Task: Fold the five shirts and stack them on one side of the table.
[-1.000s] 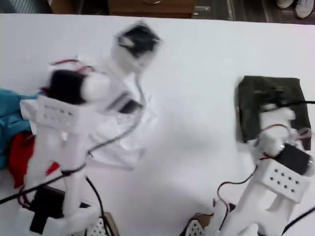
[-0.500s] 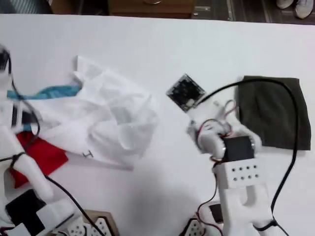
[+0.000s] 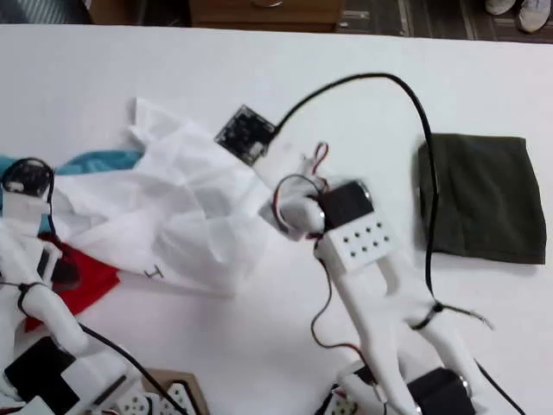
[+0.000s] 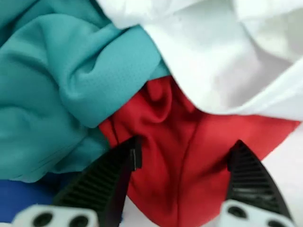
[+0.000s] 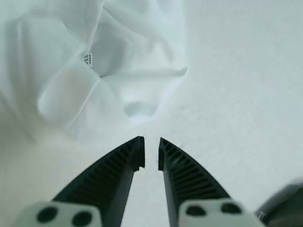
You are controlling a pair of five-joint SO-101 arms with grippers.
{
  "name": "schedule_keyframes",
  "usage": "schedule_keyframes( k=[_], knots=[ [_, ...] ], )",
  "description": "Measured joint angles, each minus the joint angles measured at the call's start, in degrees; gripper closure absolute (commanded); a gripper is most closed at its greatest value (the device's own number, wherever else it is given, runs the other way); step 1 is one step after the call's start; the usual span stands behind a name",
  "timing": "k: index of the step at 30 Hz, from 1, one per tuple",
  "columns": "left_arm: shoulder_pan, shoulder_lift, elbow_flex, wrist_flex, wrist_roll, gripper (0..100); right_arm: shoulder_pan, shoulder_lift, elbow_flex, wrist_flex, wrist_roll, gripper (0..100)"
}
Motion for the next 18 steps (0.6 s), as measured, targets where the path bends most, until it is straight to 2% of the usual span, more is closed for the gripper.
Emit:
schedule_keyframes(
  k=[3, 7, 13, 18],
  knots=[
    [-4.4, 0.0, 0.0, -6.6, -3.5, 69, 0.1, 0.9, -0.5, 0.3, 0.0, 93.3],
    [-10.7, 0.0, 0.5, -20.7, -6.2, 69, 0.0, 1.3, -0.5, 1.7, 0.0, 93.3],
    [-16.3, 0.2, 0.5, -42.6, -6.6, 69, 0.1, 1.3, -0.5, 2.3, 0.0, 93.3],
    [-19.1, 0.2, 0.5, -51.9, -2.5, 69, 0.1, 1.6, -0.5, 2.3, 0.0, 93.3]
  ],
)
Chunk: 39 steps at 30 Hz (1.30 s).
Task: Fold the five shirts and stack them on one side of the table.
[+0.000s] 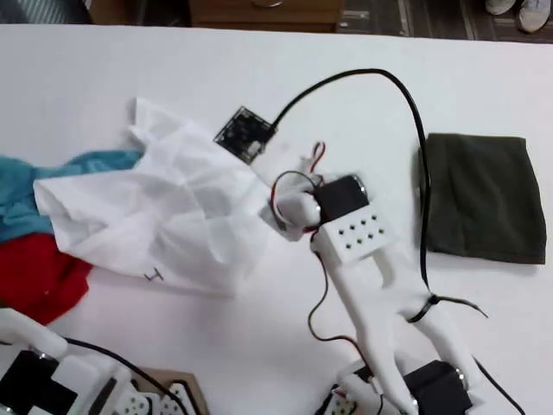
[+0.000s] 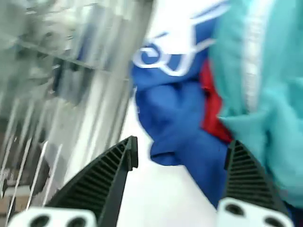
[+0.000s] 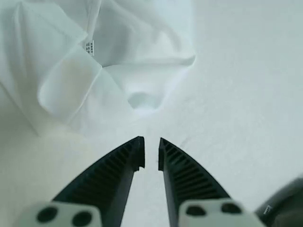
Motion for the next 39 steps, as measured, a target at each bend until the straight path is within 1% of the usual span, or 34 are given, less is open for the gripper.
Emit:
schedule_keyframes(
  k=[2, 5, 7, 9, 12, 14, 16, 19, 22, 24, 26, 30, 35, 39],
  knots=[
    [-0.9, 0.0, 0.0, -2.0, 2.8, 69, 0.0, 0.0, 0.0, 0.0, 0.0, 93.3],
    [-1.6, 0.0, 0.0, -2.5, 8.0, 69, 0.0, 0.0, 0.0, 0.0, 0.0, 93.3],
    [-1.7, 0.0, -0.1, -0.6, 10.5, 69, -0.5, 0.0, 0.0, 1.3, 0.0, 93.2],
    [-1.3, 0.0, -0.6, 4.0, 12.0, 69, -2.8, 0.1, 0.0, 2.8, 0.8, 93.2],
    [0.7, 0.0, -2.9, 14.3, 16.1, 69, -9.1, 2.0, 0.4, 3.4, 5.9, 93.0],
    [2.6, 0.0, -5.5, 22.7, 20.1, 69, -13.1, 3.9, 0.4, 3.3, 7.3, 91.3],
    [4.7, 0.0, -9.1, 31.6, 24.9, 69, -15.2, 6.5, 0.4, 2.0, 7.8, 89.1],
    [8.0, 0.0, -14.9, 45.7, 30.5, 69, -16.4, 11.8, -1.1, -1.0, 6.9, 88.1],
    [11.3, 0.0, -20.4, 58.0, 33.8, 69, -16.9, 18.5, -4.4, -3.0, 4.9, 88.1],
    [12.8, 0.0, -22.9, 64.4, 35.0, 69, -16.7, 22.8, -7.0, -3.3, 4.4, 88.2],
    [13.5, 0.0, -24.8, 68.8, 35.8, 69, -16.8, 26.2, -10.0, -3.3, 4.3, 88.2],
    [13.5, 0.0, -26.4, 73.1, 35.9, 69, -19.3, 31.0, -14.7, -3.3, 4.1, 88.2],
    [13.5, 0.0, -26.5, 74.5, 36.0, 69, -24.8, 34.5, -16.0, -3.4, 4.0, 88.2],
    [13.5, 0.0, -26.5, 74.5, 36.0, 69, -25.8, 38.0, -16.0, -3.4, 4.0, 88.2]
  ],
)
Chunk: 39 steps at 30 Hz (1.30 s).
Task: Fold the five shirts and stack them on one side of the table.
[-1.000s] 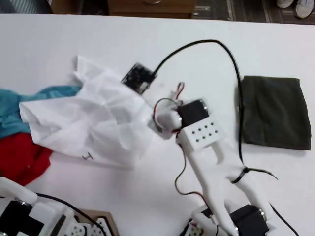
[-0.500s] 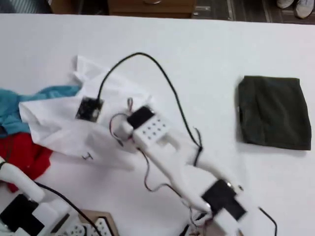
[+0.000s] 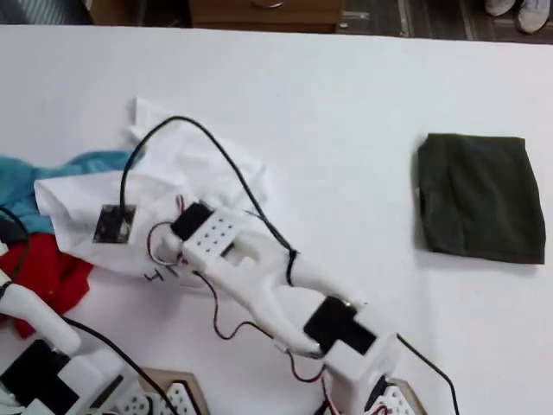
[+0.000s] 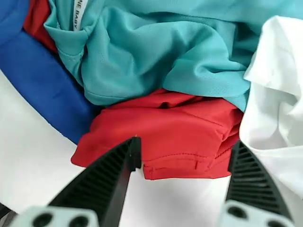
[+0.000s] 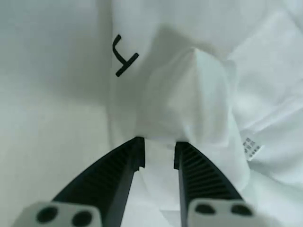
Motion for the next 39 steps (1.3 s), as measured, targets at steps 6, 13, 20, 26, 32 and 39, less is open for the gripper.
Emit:
schedule_keyframes(
  k=[6, 13, 20, 26, 32, 39],
  knots=[
    [0.0, 0.0, 0.0, 0.0, 0.0, 69, 4.1, 3.6, 0.0, -1.0, 0.0, 97.9],
    [0.7, 0.0, 0.0, 0.0, 0.0, 69, 18.2, 2.3, -0.1, 1.1, 0.0, 97.8],
    [7.0, 0.0, 0.0, 0.0, 0.0, 69, 33.1, -9.2, -0.1, 7.9, 5.8, 97.8],
    [15.2, 0.0, 0.0, 1.4, 0.0, 69, 44.9, -21.5, -0.1, 16.5, 16.5, 97.8],
    [20.6, 0.0, 0.0, 1.8, 0.0, 69, 59.2, -28.4, -0.1, 17.8, 23.4, 97.6],
    [24.2, 0.0, 0.0, 1.8, 0.0, 69, 56.5, -29.1, 3.4, 20.4, 23.4, 94.9]
  ],
)
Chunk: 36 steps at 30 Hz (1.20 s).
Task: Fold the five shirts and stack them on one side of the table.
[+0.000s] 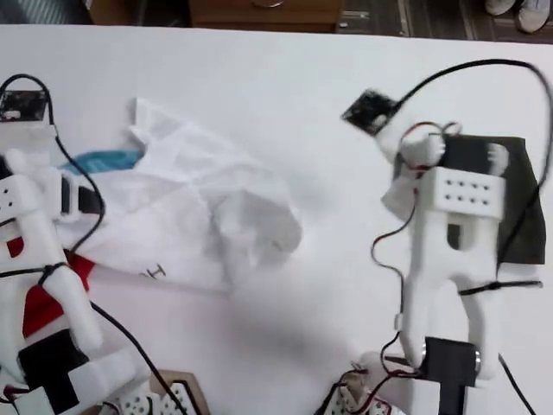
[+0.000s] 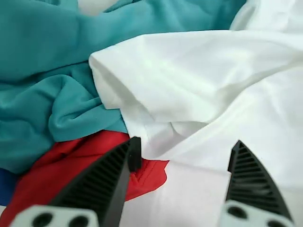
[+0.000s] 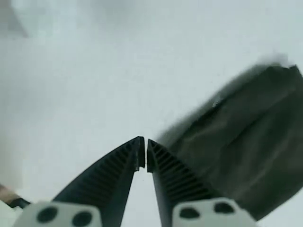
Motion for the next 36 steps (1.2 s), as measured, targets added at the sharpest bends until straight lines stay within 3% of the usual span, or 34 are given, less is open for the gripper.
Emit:
schedule_keyframes(
  k=[6, 12, 15, 22, 27, 33, 36],
  knots=[
    [0.6, -0.1, 2.1, -0.1, -2.6, 69, -16.0, 0.0, 3.1, -4.7, -11.2, 74.4],
    [-7.9, -0.1, 7.2, -4.1, -3.5, 69, -31.9, 0.9, 7.0, -14.4, -15.6, 73.4],
    [-13.7, -0.1, 7.2, -5.0, -3.7, 69, -35.8, 5.9, 9.0, -19.6, -15.7, 73.4],
    [-22.6, -0.1, 7.4, -5.2, -9.3, 69, -36.4, 23.7, 6.3, -26.8, -15.7, 74.3],
    [-24.9, -0.1, 7.6, -5.4, -11.3, 69, -34.1, 31.9, -0.8, -26.1, -15.7, 99.6],
    [-24.9, -0.1, 7.6, -5.4, -11.3, 69, -25.8, 32.5, -9.4, -18.6, -15.6, 97.8],
    [-25.0, -0.1, 7.6, -6.2, -11.3, 69, -20.8, 31.6, -13.5, -14.3, -12.1, 97.8]
  ],
)
